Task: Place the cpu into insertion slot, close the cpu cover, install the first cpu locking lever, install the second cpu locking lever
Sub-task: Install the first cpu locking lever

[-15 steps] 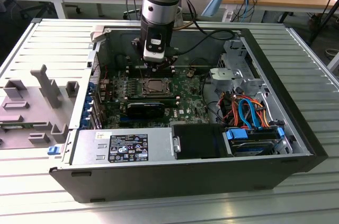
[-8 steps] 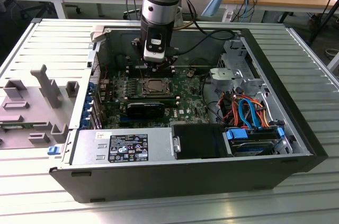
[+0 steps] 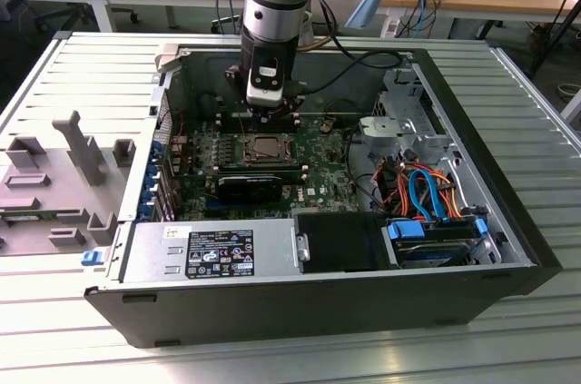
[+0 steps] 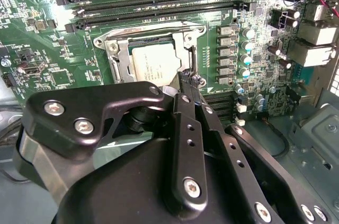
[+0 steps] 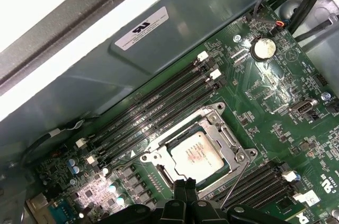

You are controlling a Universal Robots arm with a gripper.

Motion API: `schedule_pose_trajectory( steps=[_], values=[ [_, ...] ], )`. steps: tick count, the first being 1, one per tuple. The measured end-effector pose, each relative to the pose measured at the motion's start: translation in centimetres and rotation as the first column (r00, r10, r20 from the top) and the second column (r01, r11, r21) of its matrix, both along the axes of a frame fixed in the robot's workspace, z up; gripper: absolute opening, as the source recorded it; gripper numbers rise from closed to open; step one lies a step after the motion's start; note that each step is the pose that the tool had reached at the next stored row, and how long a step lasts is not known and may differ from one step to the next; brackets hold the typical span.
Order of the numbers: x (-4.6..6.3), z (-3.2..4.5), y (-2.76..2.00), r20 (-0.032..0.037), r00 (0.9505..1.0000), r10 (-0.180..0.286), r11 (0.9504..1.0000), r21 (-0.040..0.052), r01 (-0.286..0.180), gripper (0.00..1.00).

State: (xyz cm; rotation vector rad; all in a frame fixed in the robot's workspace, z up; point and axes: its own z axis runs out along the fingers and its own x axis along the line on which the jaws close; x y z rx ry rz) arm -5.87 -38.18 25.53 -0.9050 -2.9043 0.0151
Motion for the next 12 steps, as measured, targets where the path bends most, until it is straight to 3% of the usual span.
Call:
schedule_pose_trajectory(
  steps=[12],
  values=[
    [0.00, 0.00, 0.00, -0.0001, 1.0000, 0.008, 1.0000, 0.0000, -0.008, 0.11]
  ],
)
